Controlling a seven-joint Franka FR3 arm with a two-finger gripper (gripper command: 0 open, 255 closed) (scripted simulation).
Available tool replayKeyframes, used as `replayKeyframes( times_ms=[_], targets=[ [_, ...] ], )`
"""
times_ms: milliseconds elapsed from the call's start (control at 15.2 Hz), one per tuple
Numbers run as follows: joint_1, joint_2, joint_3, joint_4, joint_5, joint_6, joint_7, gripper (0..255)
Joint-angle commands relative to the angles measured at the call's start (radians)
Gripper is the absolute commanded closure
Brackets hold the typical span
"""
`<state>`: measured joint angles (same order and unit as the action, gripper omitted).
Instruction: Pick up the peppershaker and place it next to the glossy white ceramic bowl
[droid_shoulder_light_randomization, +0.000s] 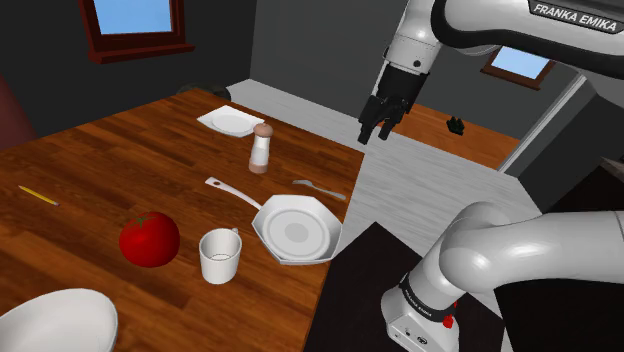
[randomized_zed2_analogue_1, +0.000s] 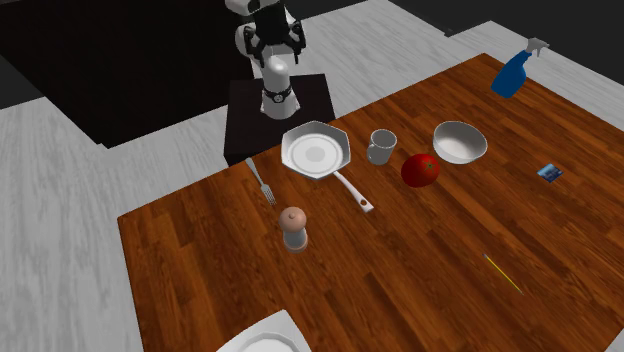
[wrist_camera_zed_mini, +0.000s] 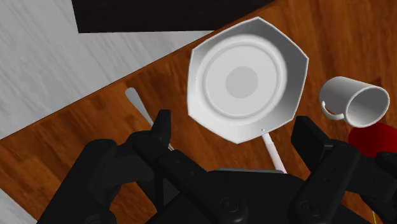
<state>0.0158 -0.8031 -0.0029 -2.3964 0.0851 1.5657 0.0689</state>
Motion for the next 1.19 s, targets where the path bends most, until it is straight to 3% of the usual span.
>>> replayKeyframes(
  times_ms=[0, 594, 1122],
  targets=[
    [0.000, 0.000, 0.000, 0.000, 0.000, 0.000, 0.000, 0],
    [0.011, 0.326, -0.044, 0.107, 0.007, 0.232, -0.096, 0],
    [0.023, 0.633, -0.073, 0.295, 0.043, 0.359, -0.182, 0]
  ],
)
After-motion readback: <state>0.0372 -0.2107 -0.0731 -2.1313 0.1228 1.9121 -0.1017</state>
